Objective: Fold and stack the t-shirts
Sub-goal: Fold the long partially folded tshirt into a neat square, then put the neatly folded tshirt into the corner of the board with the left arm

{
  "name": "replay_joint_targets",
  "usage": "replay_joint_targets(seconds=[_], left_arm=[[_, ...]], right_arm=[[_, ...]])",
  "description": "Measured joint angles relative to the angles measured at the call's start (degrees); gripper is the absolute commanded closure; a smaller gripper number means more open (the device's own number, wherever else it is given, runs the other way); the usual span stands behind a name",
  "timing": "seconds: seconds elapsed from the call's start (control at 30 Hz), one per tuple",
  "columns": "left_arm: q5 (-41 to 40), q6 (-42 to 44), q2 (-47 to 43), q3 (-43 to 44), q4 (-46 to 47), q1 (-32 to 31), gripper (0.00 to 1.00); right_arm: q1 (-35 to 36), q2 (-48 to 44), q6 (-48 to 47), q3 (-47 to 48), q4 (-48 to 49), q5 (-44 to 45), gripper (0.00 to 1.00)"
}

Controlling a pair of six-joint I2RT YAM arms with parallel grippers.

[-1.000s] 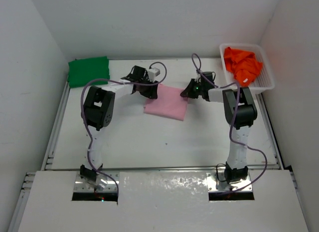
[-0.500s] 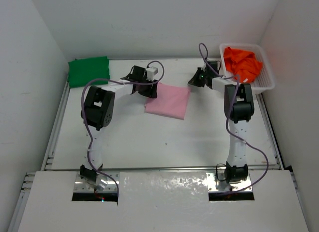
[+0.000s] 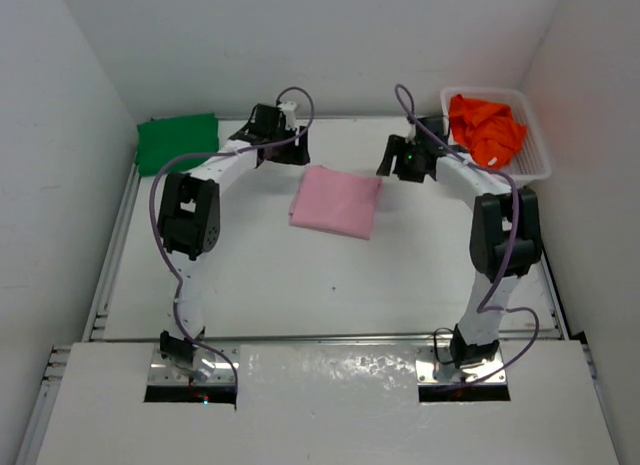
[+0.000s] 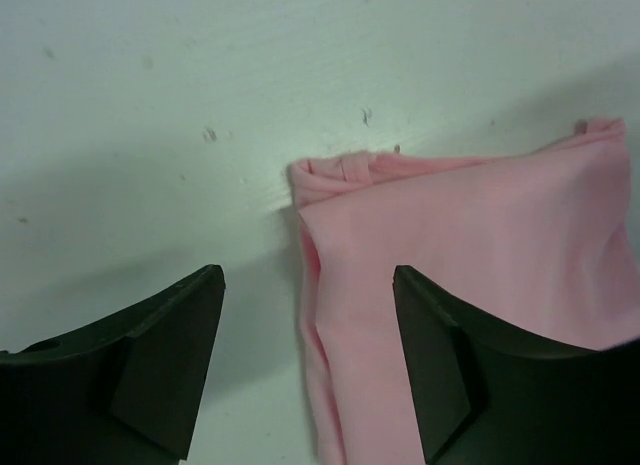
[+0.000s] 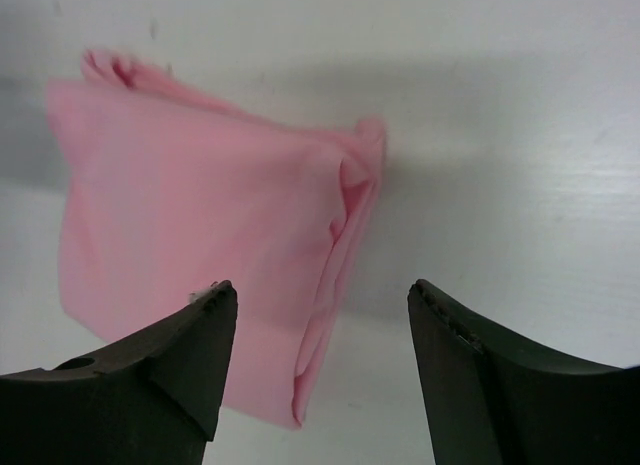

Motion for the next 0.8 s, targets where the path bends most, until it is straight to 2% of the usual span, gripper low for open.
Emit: replay_joint_targets(seconds=[0.03,0.17,0.4,0.53,0.63,0.67,0.73,0.77,0.8], left_arm=[[0.87,-0.35,0.28,-0.48,0.13,0.00,0.28],[4.28,-1.95,0.83,-6.12,0.44,-0.02,0.27],[8.00,-3.17,1.09,-11.21,3.58,-0.09,0.27],[10.86,-4.24,1.07,-13.07,7.26,-0.46,0.32],[14.08,-6.32,1.09,-15.04,10.93,-1.09,0.39],[15.04,-6.99,1.07,-15.61,11.89,-1.27,0.48],[16.61,-8.59,1.22,-16.41,13.11,-1.42,0.57],[17.42,-9.25,1.36,-16.68,13.35,-1.42,0.70],[18.03,-10.03,1.55,-16.87,13.55,-1.33,0.76]], right_arm=[[0.81,0.20,0.11,-1.14,0.02,-0.44,0.32],[3.96,4.28,1.07,-3.26,-1.53,-2.32,0.35],[4.57,9.27,2.47,-2.75,-1.16,-4.28,0.44],[4.37,10.47,3.17,-2.21,1.20,-6.45,0.49],[4.48,11.02,4.55,-2.54,4.04,-8.33,0.49],[4.52,11.04,4.92,-2.97,5.09,-8.90,0.50],[4.52,11.04,5.49,-3.54,6.45,-9.62,0.50],[4.52,11.04,5.68,-3.74,6.88,-10.01,0.50],[4.52,11.04,5.86,-3.87,7.23,-10.19,0.51]])
